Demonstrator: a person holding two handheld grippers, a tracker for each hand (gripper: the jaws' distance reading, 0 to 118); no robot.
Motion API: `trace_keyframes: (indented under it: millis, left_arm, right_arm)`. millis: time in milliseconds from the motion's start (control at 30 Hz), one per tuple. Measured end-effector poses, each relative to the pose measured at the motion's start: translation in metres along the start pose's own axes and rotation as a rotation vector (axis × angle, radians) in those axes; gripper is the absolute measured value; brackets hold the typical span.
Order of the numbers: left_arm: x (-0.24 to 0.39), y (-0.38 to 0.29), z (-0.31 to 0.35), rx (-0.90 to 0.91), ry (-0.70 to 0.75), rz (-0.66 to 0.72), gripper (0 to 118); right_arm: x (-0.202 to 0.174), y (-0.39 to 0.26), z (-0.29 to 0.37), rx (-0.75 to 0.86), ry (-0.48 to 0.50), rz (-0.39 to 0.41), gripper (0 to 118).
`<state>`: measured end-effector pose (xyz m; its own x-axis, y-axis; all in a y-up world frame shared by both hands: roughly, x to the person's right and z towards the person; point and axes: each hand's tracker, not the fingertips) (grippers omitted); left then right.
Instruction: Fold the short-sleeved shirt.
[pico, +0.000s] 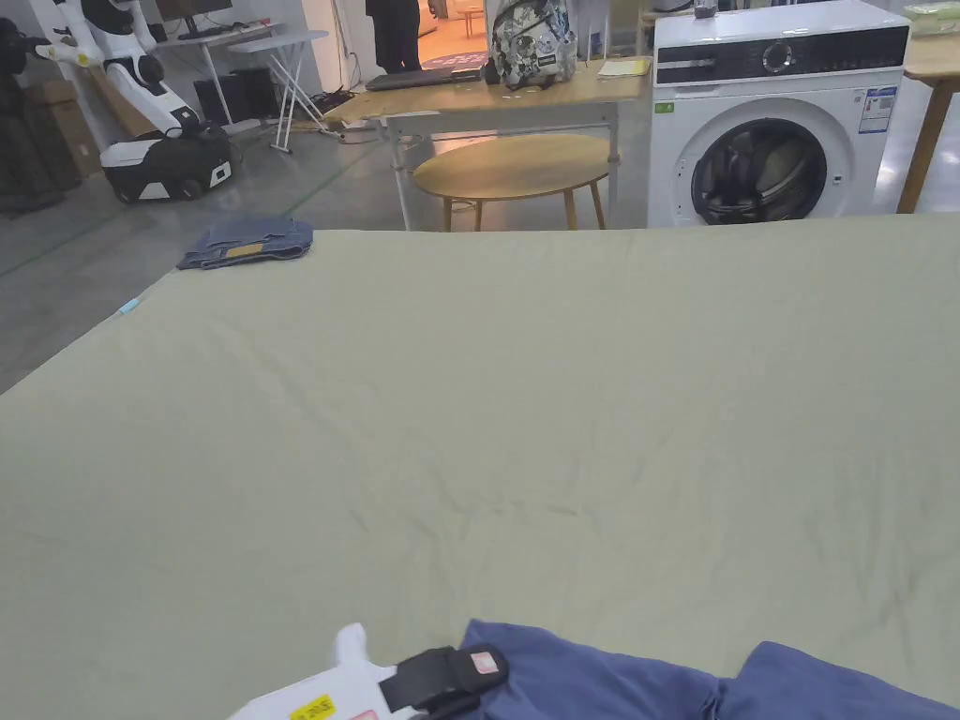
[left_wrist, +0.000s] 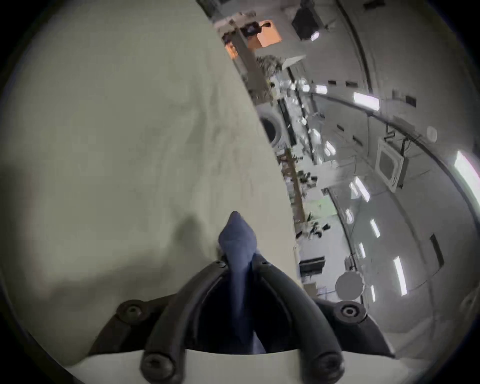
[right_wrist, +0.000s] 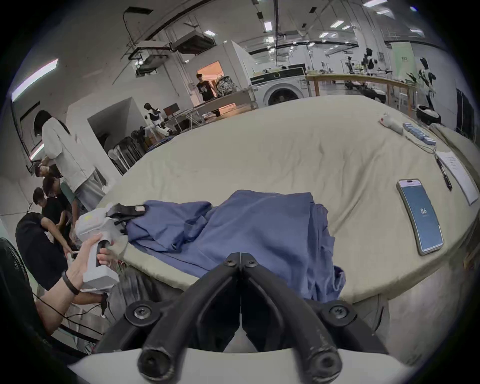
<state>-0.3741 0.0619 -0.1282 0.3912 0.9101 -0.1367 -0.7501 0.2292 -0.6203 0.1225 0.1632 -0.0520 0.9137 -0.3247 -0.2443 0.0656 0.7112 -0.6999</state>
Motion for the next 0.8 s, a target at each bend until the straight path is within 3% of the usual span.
trace_keyframes:
  millis: [67, 167, 267, 367, 467, 533, 567, 633, 700, 800]
  left_arm:
    - [0.015, 0.012, 0.027, 0.053, -0.057, -0.020, 7]
    - [0.057, 0.029, 0.071, 0.127, -0.046, -0.159, 7]
    - [0.108, 0.031, 0.095, 0.224, 0.096, -0.429, 7]
    - [0.132, 0.002, 0.063, 0.073, 0.003, -0.380, 7]
    - [0.150, -0.048, -0.011, -0.065, 0.020, -0.498, 7]
    - [0.143, -0.071, -0.068, -0.181, 0.030, -0.488, 7]
    - [0.134, -0.080, -0.090, -0.277, 0.002, -0.409, 17]
    - [0.124, -0.095, -0.116, -0.329, -0.074, -0.298, 73]
    - [0.124, -0.097, -0.121, -0.339, -0.162, -0.279, 79]
    - [0.132, -0.091, -0.106, -0.304, -0.235, -0.275, 73]
  right_arm:
    - [0.005, -0.001, 0.000, -0.002, 0.010, -0.015, 0]
    - [0.009, -0.005, 0.001, -0.003, 0.013, -0.031, 0]
    - [0.016, -0.009, 0.003, 0.002, 0.010, -0.050, 0]
    - [0.017, -0.008, 0.006, 0.011, 0.010, -0.080, 0]
    - [0.018, -0.007, 0.012, 0.020, 0.012, -0.096, 0]
    - [0.018, -0.011, 0.019, 0.032, -0.007, -0.089, 0]
    - [0.018, -0.012, 0.023, 0.037, -0.012, -0.085, 0]
    - [0.021, -0.016, 0.029, 0.051, -0.020, -0.102, 0]
    - [0.024, -0.019, 0.031, 0.064, -0.034, -0.139, 0]
    - [0.034, -0.025, 0.031, 0.058, -0.036, -0.152, 0]
